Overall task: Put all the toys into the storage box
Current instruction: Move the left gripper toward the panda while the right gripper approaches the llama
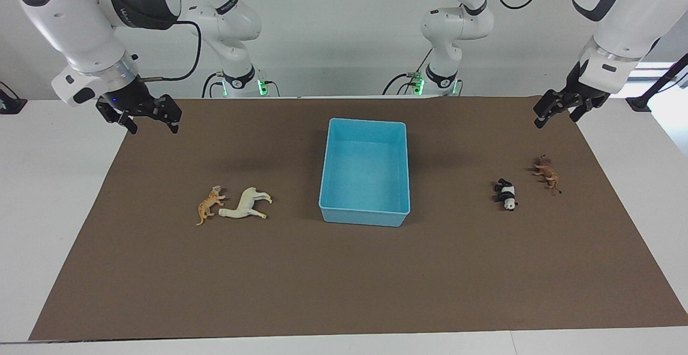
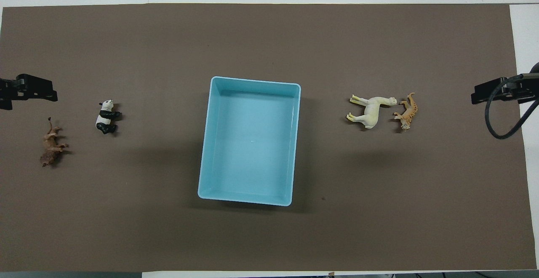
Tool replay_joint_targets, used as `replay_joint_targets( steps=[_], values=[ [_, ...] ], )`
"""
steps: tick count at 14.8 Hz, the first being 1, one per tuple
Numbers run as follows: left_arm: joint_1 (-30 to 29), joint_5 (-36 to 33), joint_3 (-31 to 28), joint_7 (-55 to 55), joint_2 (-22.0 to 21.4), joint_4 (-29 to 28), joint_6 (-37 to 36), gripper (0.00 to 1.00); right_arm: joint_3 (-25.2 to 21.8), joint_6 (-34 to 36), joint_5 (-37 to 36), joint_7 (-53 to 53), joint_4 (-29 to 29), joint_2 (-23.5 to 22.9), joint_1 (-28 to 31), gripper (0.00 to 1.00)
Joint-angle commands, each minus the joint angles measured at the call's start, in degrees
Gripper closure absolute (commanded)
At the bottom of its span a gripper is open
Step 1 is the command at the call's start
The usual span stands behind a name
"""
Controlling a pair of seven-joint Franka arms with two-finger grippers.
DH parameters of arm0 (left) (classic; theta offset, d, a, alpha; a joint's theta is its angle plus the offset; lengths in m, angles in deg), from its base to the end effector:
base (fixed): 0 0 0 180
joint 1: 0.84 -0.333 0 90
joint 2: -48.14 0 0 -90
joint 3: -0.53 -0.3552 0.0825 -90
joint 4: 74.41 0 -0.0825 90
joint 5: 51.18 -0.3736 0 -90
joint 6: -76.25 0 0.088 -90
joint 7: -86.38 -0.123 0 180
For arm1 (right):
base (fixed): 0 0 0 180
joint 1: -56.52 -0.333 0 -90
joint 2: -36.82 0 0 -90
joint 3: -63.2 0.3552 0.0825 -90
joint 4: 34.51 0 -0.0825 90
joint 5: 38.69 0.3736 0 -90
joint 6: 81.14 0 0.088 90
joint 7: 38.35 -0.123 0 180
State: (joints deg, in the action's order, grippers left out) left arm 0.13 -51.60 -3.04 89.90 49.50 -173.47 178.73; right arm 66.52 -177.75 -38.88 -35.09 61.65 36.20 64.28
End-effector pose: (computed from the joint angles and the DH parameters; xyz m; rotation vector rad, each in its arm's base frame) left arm 0.5650 0.0260 0.5800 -3.1284 -0.1649 -0.0565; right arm 0.5530 -0.0435 0.6019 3.1390 -0.0317 -0.0049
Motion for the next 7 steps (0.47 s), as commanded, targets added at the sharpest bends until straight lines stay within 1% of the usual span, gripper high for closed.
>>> replay_joint_targets(
  steps=[1,3,5,7],
  values=[
    [-1.9,0.5,0.1,-4.0,1.3,-6.1,8.2,0.0,0.2,-3.3,-0.2,-1.4,3.9,2.0,0.2,0.0],
    [-2.0,0.5,0.1,-7.4,3.3,-8.0,12.3,0.0,0.3,-7.3,-0.2,-4.0,6.5,1.2,-0.2,0.0],
    [-1.9,0.5,0.1,-7.7,5.8,-10.1,15.2,0.0,0.4,-8.1,-0.2,-8.1,6.1,-0.9,-1.8,0.0],
    [-2.0,0.4,0.0,-10.3,6.1,-16.7,22.3,0.0,0.6,-8.2,-0.2,-11.3,4.0,-3.8,-3.0,0.01]
  ],
)
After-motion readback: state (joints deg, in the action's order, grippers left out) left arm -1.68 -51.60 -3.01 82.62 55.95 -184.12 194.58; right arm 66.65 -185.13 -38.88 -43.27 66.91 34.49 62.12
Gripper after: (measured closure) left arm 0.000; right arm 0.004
